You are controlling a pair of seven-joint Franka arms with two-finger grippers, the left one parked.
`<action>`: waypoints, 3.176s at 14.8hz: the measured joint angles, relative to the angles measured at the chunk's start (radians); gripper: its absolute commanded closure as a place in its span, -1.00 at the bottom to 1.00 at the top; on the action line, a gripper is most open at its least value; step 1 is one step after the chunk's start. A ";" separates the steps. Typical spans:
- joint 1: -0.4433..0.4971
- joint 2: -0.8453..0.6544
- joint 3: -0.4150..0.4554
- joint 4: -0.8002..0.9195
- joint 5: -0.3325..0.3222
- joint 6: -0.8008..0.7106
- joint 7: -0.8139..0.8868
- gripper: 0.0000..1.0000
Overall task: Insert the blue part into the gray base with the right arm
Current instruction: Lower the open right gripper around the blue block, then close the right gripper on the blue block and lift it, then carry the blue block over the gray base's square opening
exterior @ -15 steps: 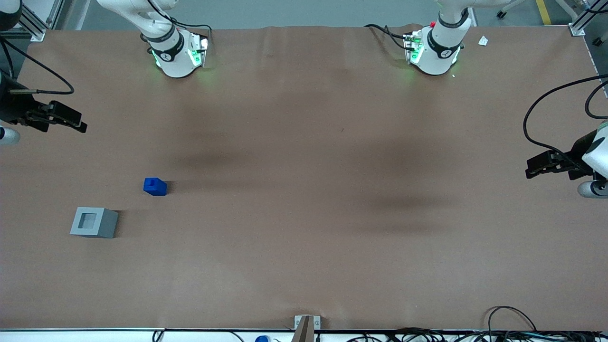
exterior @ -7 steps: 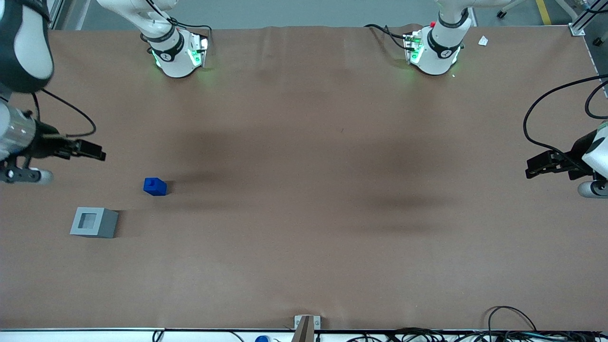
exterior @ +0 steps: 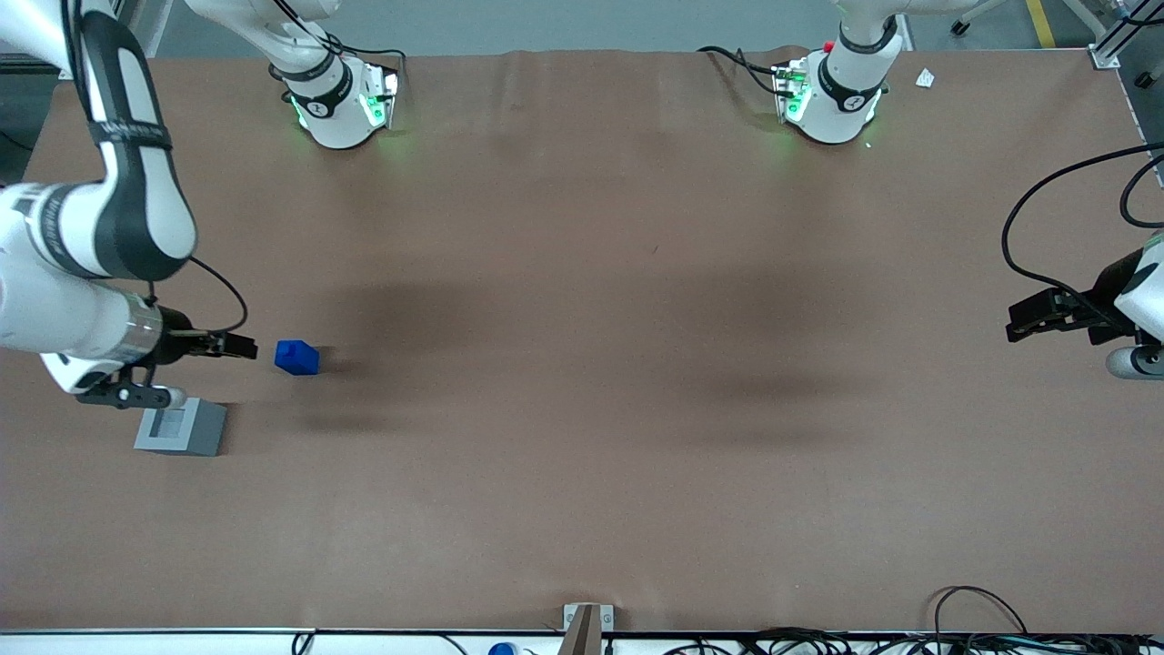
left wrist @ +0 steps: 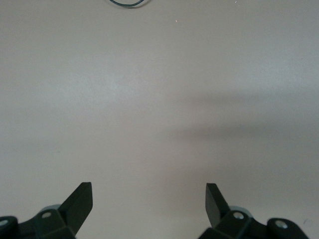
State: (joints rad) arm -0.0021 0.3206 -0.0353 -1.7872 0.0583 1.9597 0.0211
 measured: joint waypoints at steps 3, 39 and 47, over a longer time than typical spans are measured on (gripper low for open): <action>0.001 0.044 0.000 -0.071 0.000 0.107 0.000 -1.00; -0.015 0.089 -0.013 -0.155 -0.060 0.291 -0.003 0.82; -0.097 0.275 -0.013 0.360 -0.062 -0.105 -0.021 0.87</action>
State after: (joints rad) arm -0.0990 0.5959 -0.0484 -1.4269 -0.0034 1.8549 0.0002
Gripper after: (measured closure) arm 0.489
